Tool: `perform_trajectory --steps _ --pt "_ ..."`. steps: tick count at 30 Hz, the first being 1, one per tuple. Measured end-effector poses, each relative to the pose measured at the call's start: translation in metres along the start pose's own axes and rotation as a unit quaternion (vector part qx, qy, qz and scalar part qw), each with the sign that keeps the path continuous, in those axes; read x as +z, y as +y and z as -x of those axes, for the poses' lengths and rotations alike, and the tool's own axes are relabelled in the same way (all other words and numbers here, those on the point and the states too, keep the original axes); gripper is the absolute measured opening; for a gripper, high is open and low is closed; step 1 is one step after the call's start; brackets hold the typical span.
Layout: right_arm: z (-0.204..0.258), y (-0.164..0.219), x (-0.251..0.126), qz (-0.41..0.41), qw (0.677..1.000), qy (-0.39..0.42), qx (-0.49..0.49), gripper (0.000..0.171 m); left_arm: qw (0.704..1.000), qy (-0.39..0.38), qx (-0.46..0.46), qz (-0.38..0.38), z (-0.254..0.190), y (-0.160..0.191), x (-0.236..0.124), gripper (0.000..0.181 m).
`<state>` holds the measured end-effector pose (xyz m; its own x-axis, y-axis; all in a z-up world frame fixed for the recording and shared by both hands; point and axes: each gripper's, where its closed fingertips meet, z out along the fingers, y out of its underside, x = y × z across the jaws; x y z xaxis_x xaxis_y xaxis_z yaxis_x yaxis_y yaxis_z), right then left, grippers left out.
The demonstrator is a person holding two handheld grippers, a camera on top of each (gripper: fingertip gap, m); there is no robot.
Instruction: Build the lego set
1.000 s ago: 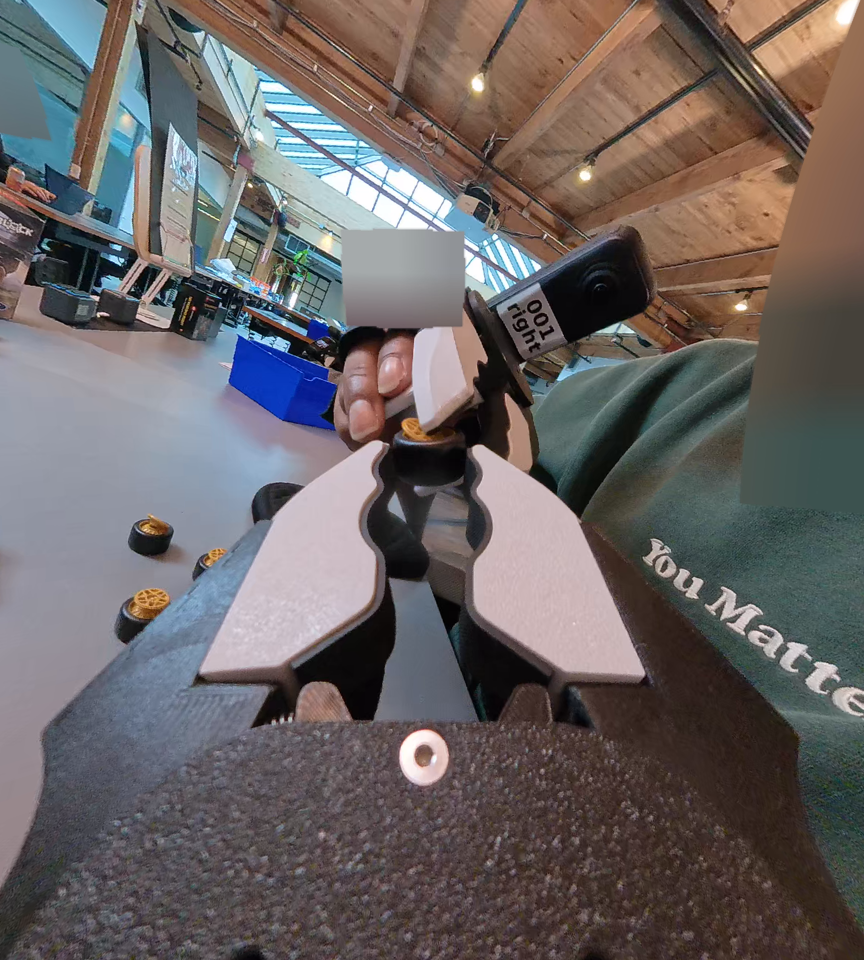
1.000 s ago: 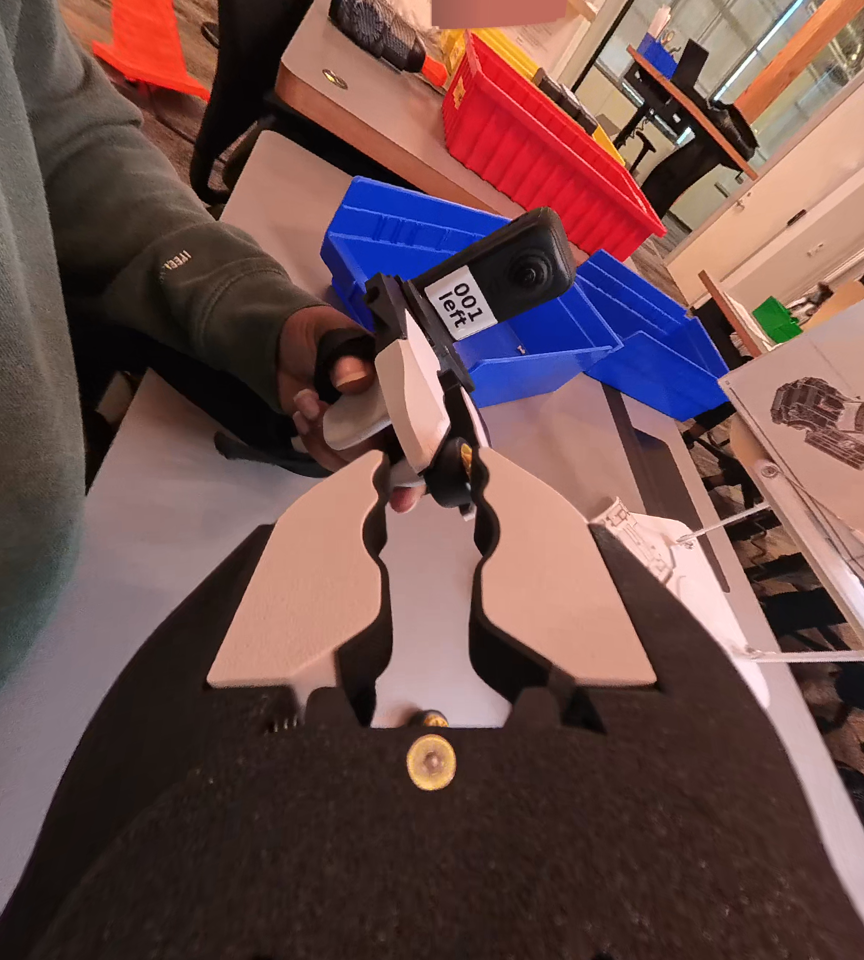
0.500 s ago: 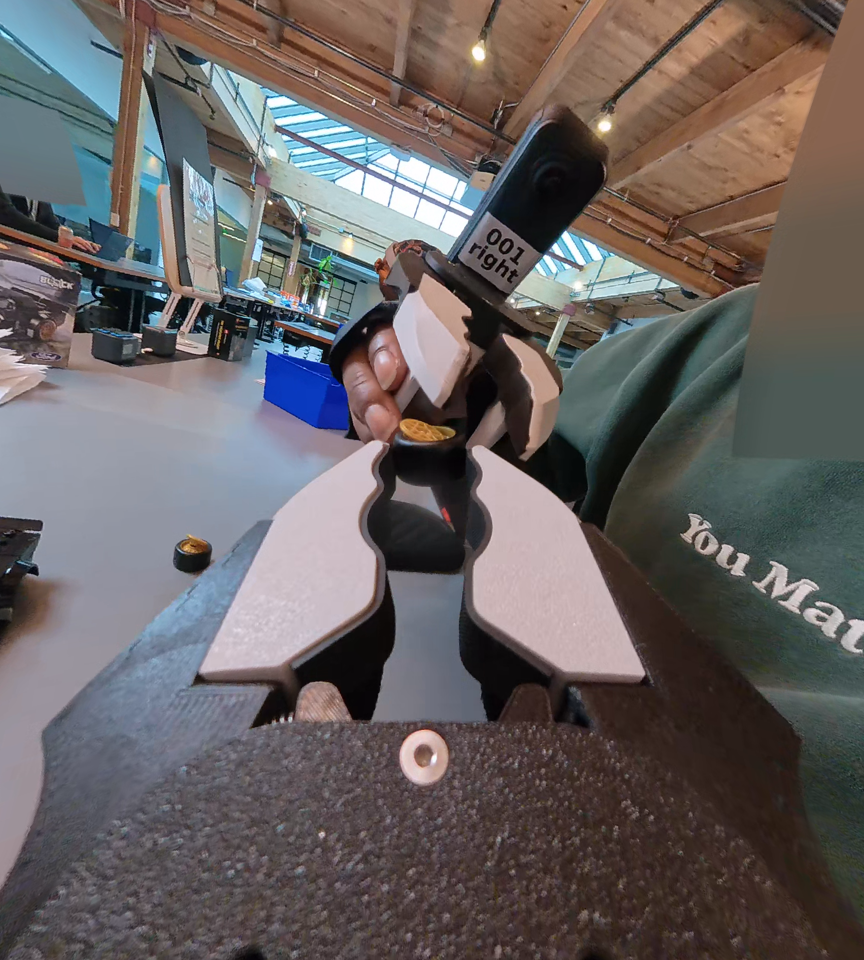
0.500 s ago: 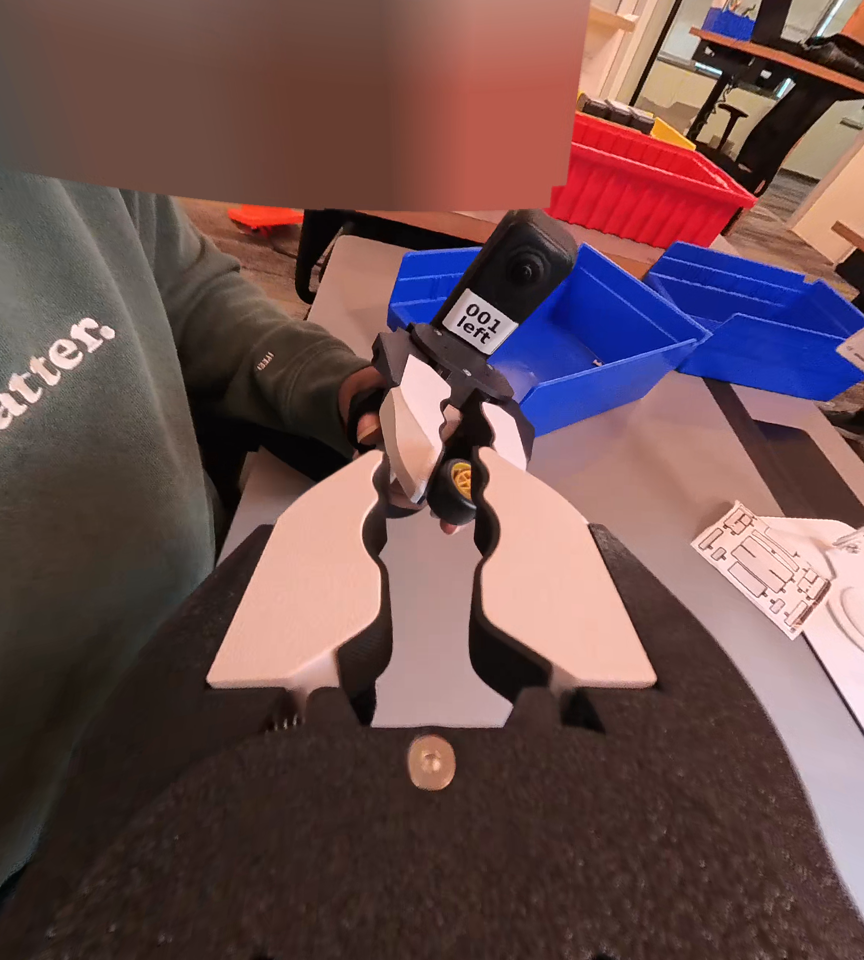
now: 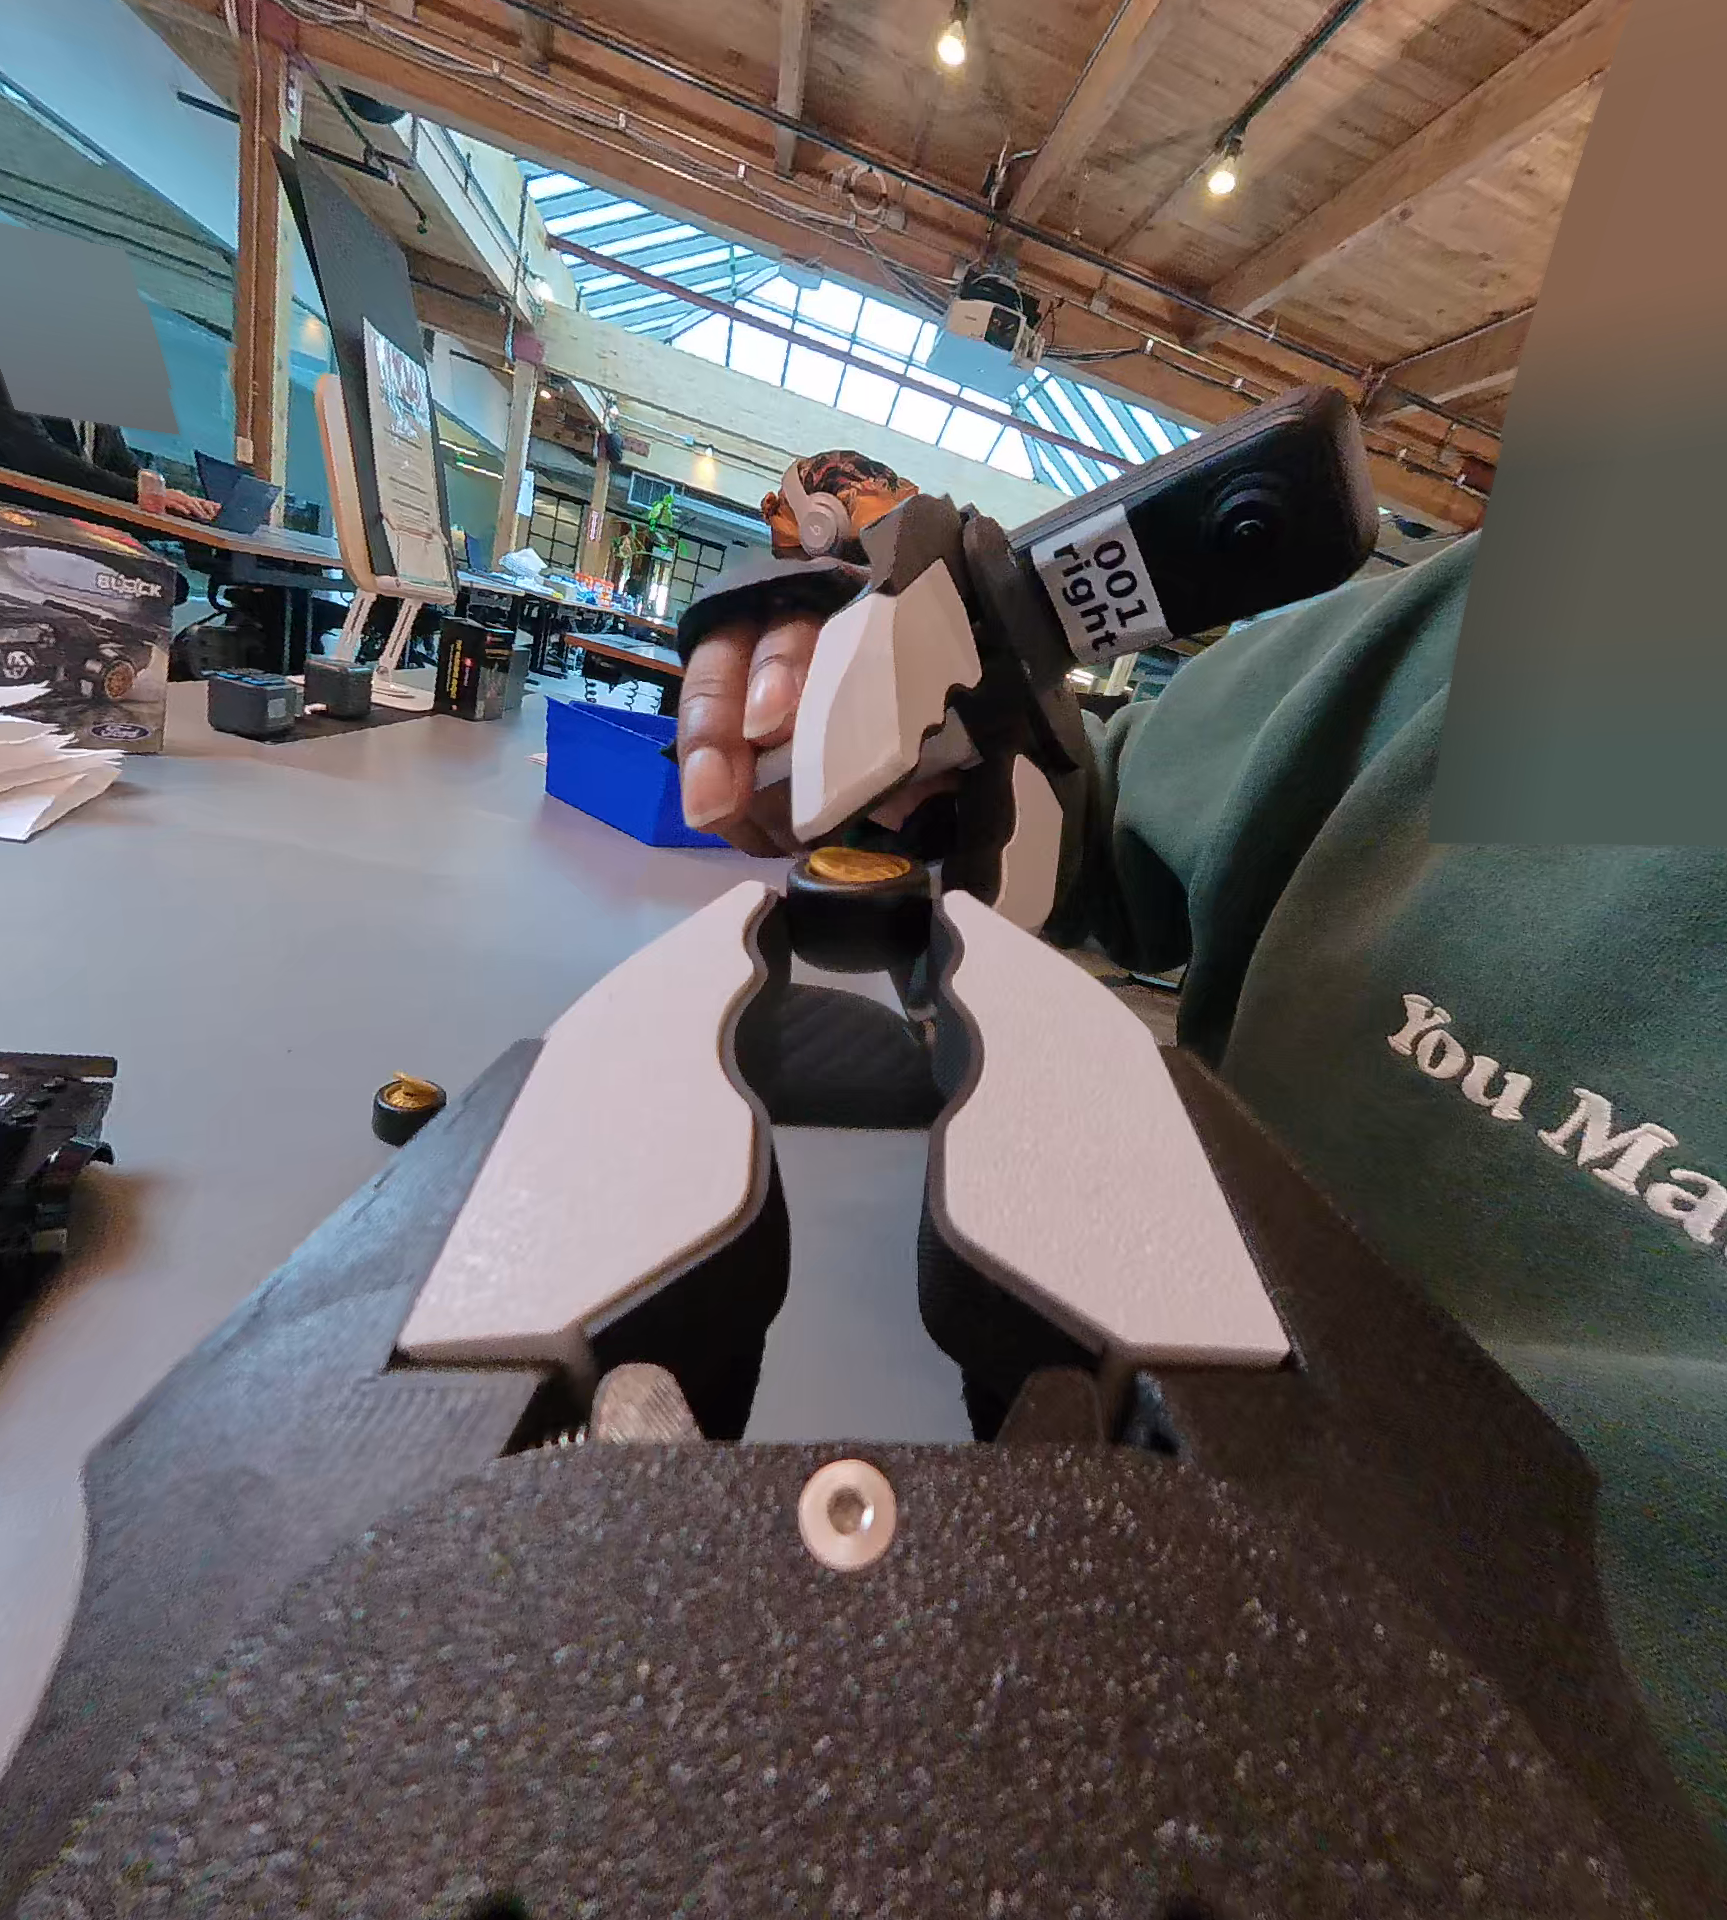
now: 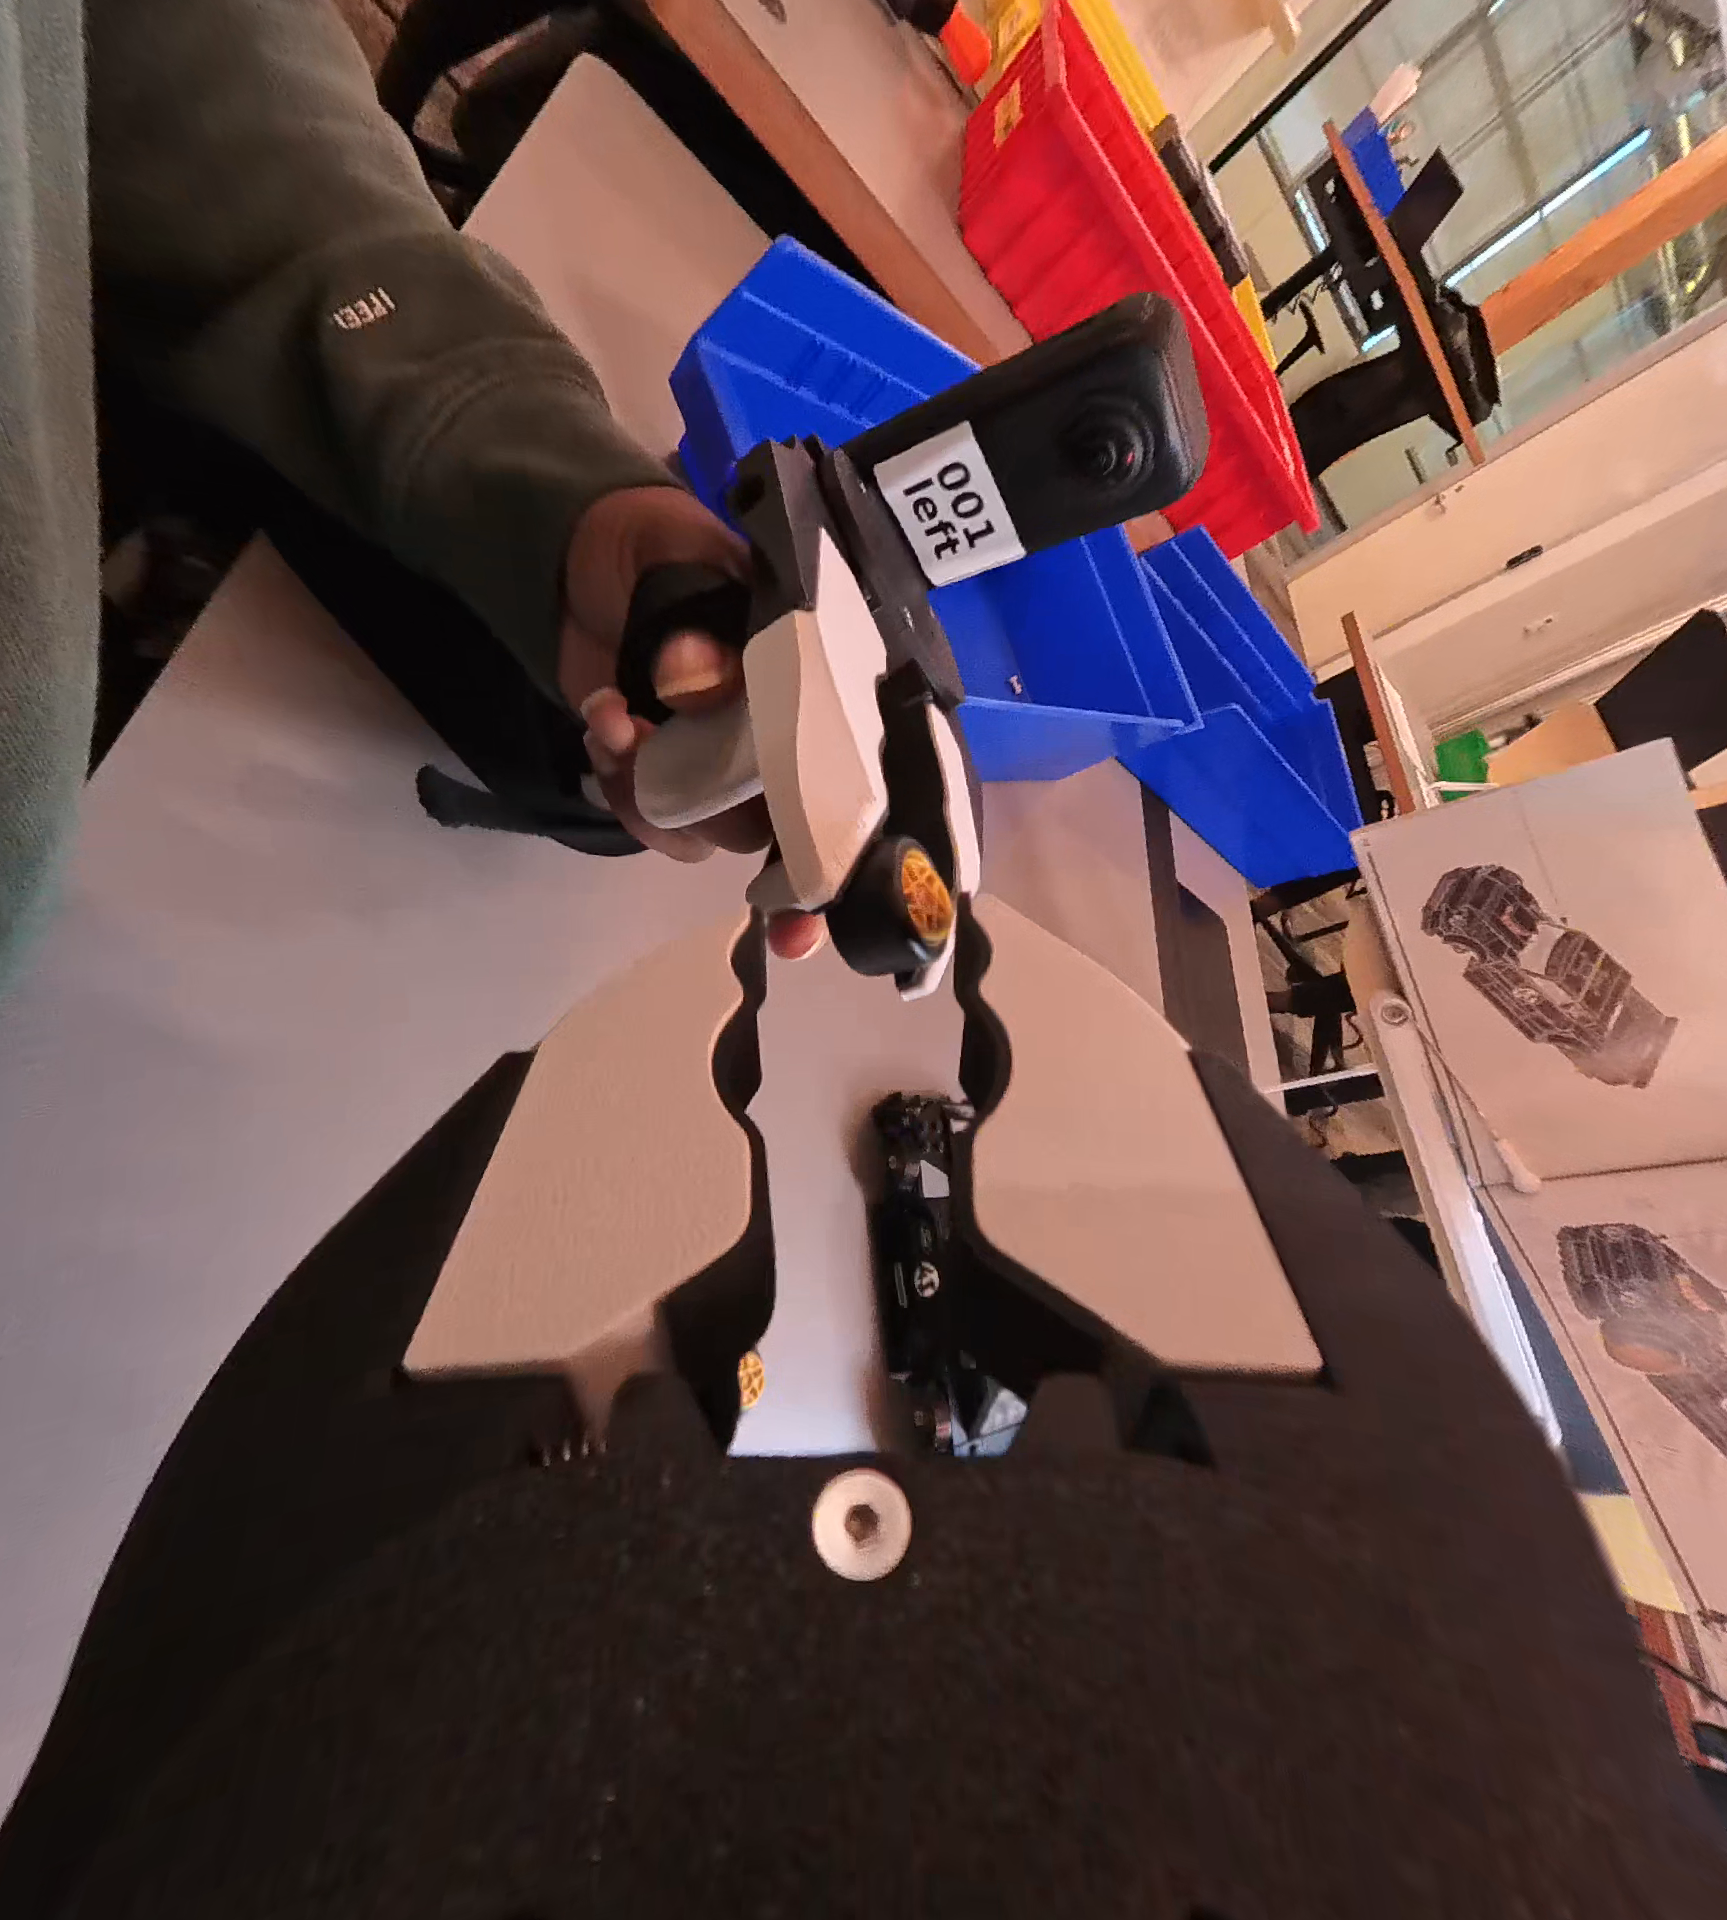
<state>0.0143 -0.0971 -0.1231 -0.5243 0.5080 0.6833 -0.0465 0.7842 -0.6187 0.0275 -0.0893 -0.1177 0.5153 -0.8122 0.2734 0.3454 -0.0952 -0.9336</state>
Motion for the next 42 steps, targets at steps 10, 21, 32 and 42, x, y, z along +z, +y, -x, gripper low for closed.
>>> perform_trajectory --steps 10,21,32,42 --pt "-0.002 0.003 0.001 0.019 0.998 0.029 -0.050 0.034 1.000 -0.001 -0.006 0.001 0.001 0.001 0.000 0.026" --pt "0.005 0.002 0.004 0.013 0.999 0.021 -0.033 0.032 1.000 -0.002 -0.015 0.011 0.003 0.004 0.000 0.026" --pt "0.000 0.011 0.008 0.033 0.997 0.061 -0.035 0.017 0.985 0.034 -0.168 -0.001 0.007 0.010 0.001 0.026" --pt "0.007 0.020 0.012 0.060 0.998 0.010 0.023 0.016 0.973 0.043 -0.228 0.019 0.012 0.020 -0.001 0.025"
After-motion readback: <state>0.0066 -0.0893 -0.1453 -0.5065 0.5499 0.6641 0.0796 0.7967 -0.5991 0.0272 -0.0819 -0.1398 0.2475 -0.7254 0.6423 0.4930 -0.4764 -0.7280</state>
